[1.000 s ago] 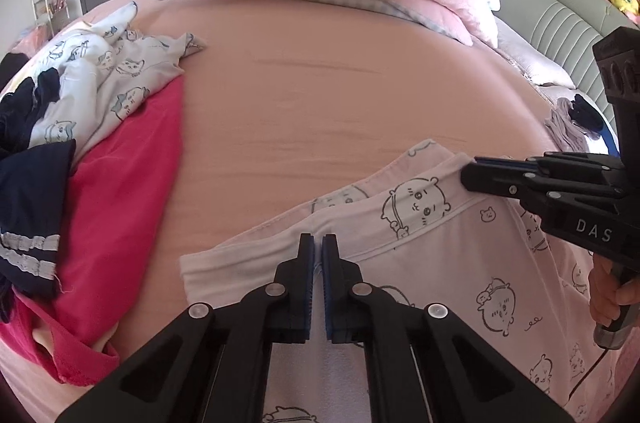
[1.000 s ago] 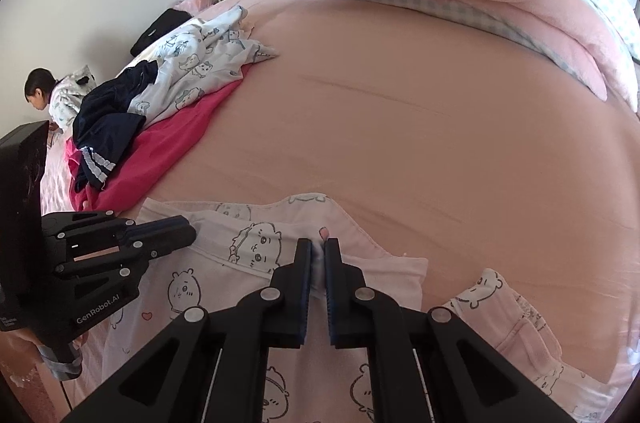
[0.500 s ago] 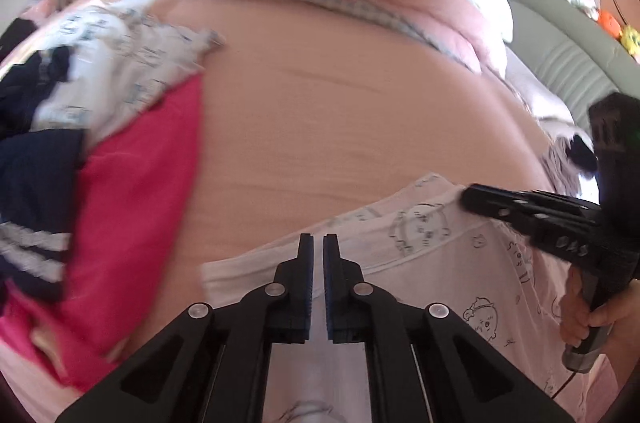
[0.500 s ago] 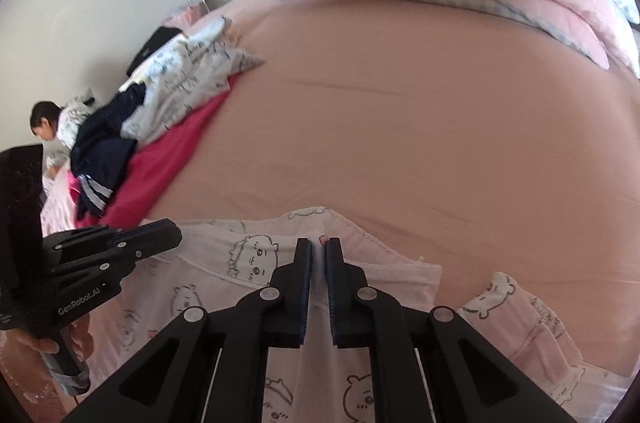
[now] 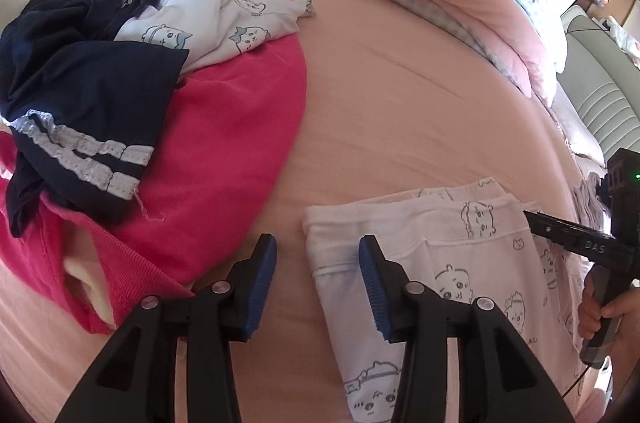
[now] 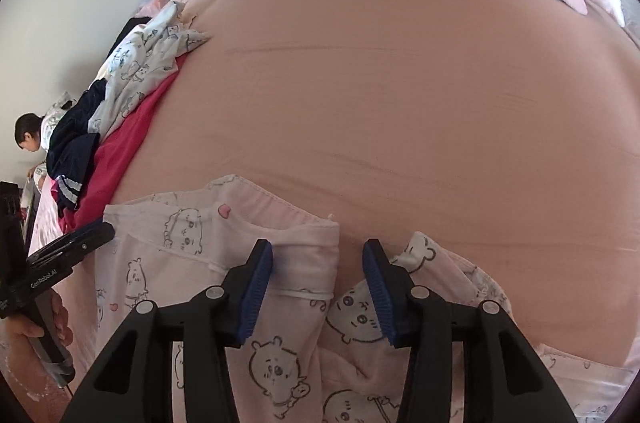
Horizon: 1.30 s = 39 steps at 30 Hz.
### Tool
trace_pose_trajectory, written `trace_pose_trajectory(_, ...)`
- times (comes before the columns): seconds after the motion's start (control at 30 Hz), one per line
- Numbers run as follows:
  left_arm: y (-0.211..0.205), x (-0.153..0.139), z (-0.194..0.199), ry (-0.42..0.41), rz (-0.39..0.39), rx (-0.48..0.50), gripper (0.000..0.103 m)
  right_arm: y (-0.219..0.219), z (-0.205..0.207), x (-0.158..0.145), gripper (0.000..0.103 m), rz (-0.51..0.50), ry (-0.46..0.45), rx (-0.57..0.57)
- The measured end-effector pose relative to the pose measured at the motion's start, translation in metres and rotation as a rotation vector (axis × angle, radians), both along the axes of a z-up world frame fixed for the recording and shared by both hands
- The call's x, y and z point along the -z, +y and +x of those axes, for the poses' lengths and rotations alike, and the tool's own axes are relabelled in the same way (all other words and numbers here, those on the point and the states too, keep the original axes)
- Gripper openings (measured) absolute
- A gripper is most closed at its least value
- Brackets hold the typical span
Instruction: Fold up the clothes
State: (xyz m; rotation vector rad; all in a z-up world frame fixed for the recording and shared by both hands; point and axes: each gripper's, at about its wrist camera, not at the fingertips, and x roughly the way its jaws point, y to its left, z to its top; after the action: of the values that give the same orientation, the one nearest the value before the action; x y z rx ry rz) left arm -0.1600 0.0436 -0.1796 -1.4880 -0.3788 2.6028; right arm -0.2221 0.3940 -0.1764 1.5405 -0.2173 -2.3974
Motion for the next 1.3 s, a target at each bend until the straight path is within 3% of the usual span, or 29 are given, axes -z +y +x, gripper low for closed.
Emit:
trace_pose_trajectory(0.03, 0.001, 0.0, -0.002, -0.003, 0.008, 0.013, 0.012, -0.002, -0.001, -0.002, 0.006, -0.009, 0.014, -0.004)
trace_pose_trajectory(0.07, 0.001, -0.002, -0.002, 0.003, 0.008, 0.027, 0.003, -0.004, -0.001, -0.005, 0.005, -0.024, 0.028, -0.009)
trace_pose_trajectory(0.23, -0.005, -0.022, 0.005, 0.053, -0.059, 0.054, 0.003, -0.017, 0.01, -0.031, 0.005, 0.026, 0.186, -0.066)
trace_pose_trajectory(0.3, -0.011, -0.026, 0.006, 0.056, -0.086, 0.049, 0.003, -0.011, 0.004, -0.025, 0.004, 0.034, 0.16, -0.05)
trace_pose_trajectory(0.43, -0.007, -0.002, -0.001, -0.003, -0.188, 0.09, 0.004, -0.008, -0.015, 0.006, 0.006, 0.043, 0.058, -0.035)
trace_pose_trajectory(0.5, -0.003, -0.002, -0.002, 0.005, -0.236, 0.113, 0.004, -0.007, -0.018, 0.002, 0.007, 0.024, 0.068, -0.027)
trace_pose_trajectory(0.57, -0.008, -0.009, -0.004, 0.0, -0.213, 0.105, 0.006, -0.005, -0.019, -0.008, 0.009, 0.001, 0.061, -0.019)
trace_pose_trajectory(0.6, -0.014, -0.014, -0.004, 0.009, -0.189, 0.088, 0.007, -0.004, -0.016, -0.015, 0.016, -0.007, 0.086, -0.014)
trace_pose_trajectory(0.67, -0.019, -0.025, -0.001, 0.045, -0.179, 0.063, 0.019, -0.002, -0.009, -0.029, 0.031, 0.013, 0.134, -0.005)
trace_pose_trajectory(0.77, -0.012, -0.036, 0.005, 0.099, -0.161, 0.108, 0.04, -0.011, 0.002, -0.039, 0.033, 0.015, 0.146, -0.045)
trace_pose_trajectory(0.83, 0.0, -0.037, 0.009, 0.126, -0.175, 0.151, 0.041, -0.025, 0.009, -0.04, 0.032, 0.005, 0.128, -0.097)
trace_pose_trajectory(0.93, 0.024, -0.026, 0.006, 0.096, -0.161, 0.226, 0.037, -0.045, 0.016, -0.028, 0.032, 0.052, 0.082, -0.162)
trace_pose_trajectory(0.97, 0.033, -0.022, 0.002, 0.079, -0.16, 0.245, 0.023, -0.051, 0.017, -0.021, 0.032, 0.074, 0.063, -0.175)
trace_pose_trajectory(1.0, 0.041, -0.018, -0.001, 0.062, -0.157, 0.261, 0.017, -0.057, 0.017, -0.014, 0.031, 0.096, 0.044, -0.187)
trace_pose_trajectory(1.03, 0.047, -0.014, -0.003, 0.046, -0.159, 0.276, 0.015, -0.061, 0.016, -0.008, 0.03, 0.111, 0.029, -0.195)
trace_pose_trajectory(1.1, 0.056, -0.007, -0.006, 0.021, -0.176, 0.295, 0.015, -0.063, 0.015, -0.004, 0.01, 0.106, 0.035, -0.188)
trace_pose_trajectory(1.2, 0.054, -0.002, -0.006, 0.017, -0.169, 0.281, 0.012, -0.062, 0.014, -0.004, 0.006, 0.094, 0.054, -0.175)
trace_pose_trajectory(1.3, 0.045, -0.003, -0.011, 0.025, -0.133, 0.244, 0.003, -0.061, 0.016, -0.004, 0.005, 0.094, 0.07, -0.172)
